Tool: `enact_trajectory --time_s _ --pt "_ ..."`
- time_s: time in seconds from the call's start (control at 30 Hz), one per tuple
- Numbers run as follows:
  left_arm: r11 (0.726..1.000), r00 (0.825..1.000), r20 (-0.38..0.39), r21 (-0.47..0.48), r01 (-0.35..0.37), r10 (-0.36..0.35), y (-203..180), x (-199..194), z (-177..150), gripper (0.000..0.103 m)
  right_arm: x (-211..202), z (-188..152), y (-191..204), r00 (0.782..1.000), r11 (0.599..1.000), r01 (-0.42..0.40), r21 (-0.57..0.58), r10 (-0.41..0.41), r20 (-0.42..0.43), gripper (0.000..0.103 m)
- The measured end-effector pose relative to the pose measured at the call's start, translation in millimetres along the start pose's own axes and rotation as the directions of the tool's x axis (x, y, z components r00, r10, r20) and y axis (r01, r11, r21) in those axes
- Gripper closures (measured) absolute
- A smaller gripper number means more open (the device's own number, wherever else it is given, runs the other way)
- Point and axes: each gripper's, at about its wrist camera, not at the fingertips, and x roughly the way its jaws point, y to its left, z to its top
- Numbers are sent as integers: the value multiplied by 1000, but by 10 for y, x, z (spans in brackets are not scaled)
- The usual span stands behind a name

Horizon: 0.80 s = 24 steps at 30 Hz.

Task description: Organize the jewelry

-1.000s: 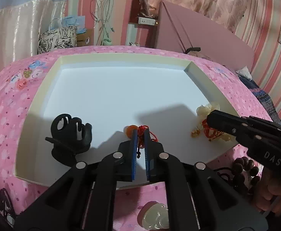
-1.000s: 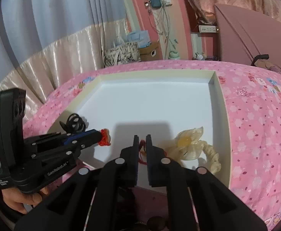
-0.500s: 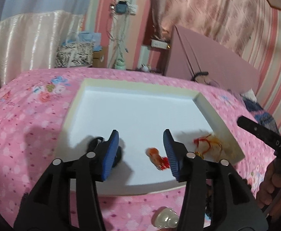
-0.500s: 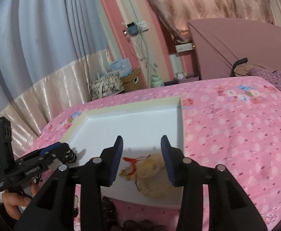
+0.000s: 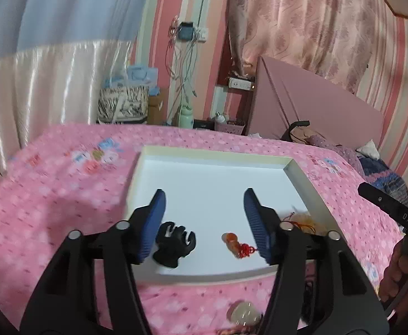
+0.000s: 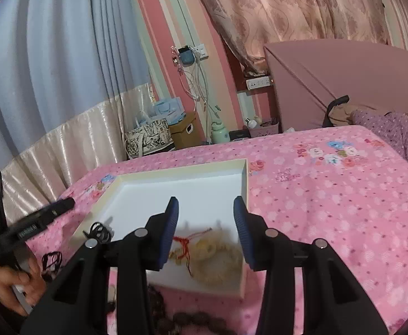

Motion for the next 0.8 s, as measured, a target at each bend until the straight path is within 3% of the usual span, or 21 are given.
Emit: enact_trajectory --time_s 0.17,0.33,0.47,0.57,0.8 --pt "997 998 -4 47 -56 56 225 -458 -258 38 -334 -309 -79 998 999 21 -30 -23 -50 61" --pt "993 993 -12 24 -118 118 672 -817 -688 35 -489 -752 -242 981 996 70 -48 -77 -180 61" --pt "988 986 -71 -2 -153 152 967 -814 -954 34 -440 -939 -231 965 993 89 -78 -105 -242 61" --pt "990 984 -131 -54 -129 121 1137 -739 -1100 34 -372 -991 -162 958 990 98 -97 -120 -262 61" --pt "994 983 -147 13 -107 108 914 -657 -1111 34 -158 -1045 -75 932 980 156 -125 -188 -311 64"
